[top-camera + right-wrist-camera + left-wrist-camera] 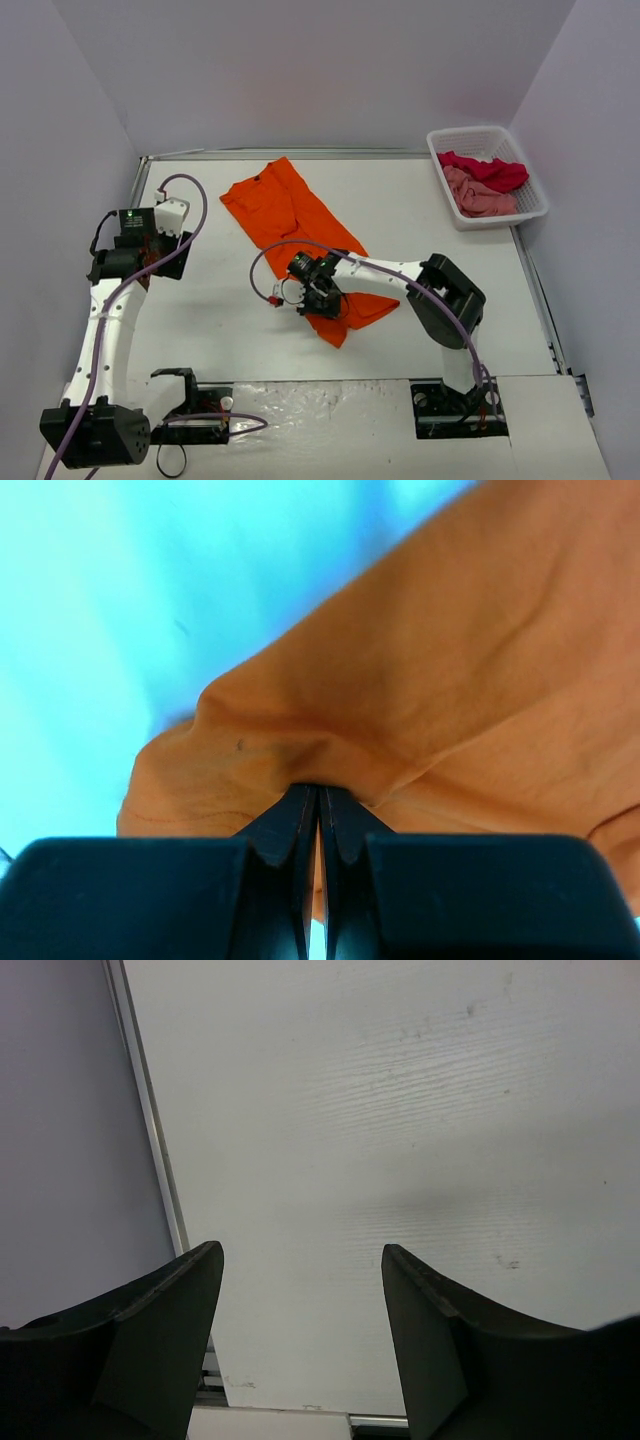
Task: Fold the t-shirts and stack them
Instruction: Rotate the tshirt 90 degrees
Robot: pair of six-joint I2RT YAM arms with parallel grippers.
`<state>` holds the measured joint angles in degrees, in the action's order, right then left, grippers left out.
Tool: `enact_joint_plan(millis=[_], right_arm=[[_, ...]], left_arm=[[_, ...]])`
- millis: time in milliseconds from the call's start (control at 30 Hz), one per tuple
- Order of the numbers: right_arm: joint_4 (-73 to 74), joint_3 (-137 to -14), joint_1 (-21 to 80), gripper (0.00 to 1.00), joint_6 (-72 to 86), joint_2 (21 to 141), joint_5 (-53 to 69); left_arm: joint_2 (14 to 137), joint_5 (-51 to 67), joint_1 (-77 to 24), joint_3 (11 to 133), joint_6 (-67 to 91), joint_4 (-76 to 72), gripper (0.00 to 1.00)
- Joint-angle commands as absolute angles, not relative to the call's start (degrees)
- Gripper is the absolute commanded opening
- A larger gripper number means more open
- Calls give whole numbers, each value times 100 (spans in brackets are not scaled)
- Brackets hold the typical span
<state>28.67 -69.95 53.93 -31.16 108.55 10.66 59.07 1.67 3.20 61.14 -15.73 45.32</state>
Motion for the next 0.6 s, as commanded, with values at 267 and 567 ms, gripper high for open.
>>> enact_joint_plan(millis=[267, 567], right_arm=[[3252, -8129, 6266, 0, -3366, 12357, 2057], [3357, -8218, 6223, 0, -3208, 11989, 2013]], left_arm=[[5950, 114, 510, 6231, -1512, 4421, 63], [6047, 184, 527, 6258, -1529, 4386, 63]])
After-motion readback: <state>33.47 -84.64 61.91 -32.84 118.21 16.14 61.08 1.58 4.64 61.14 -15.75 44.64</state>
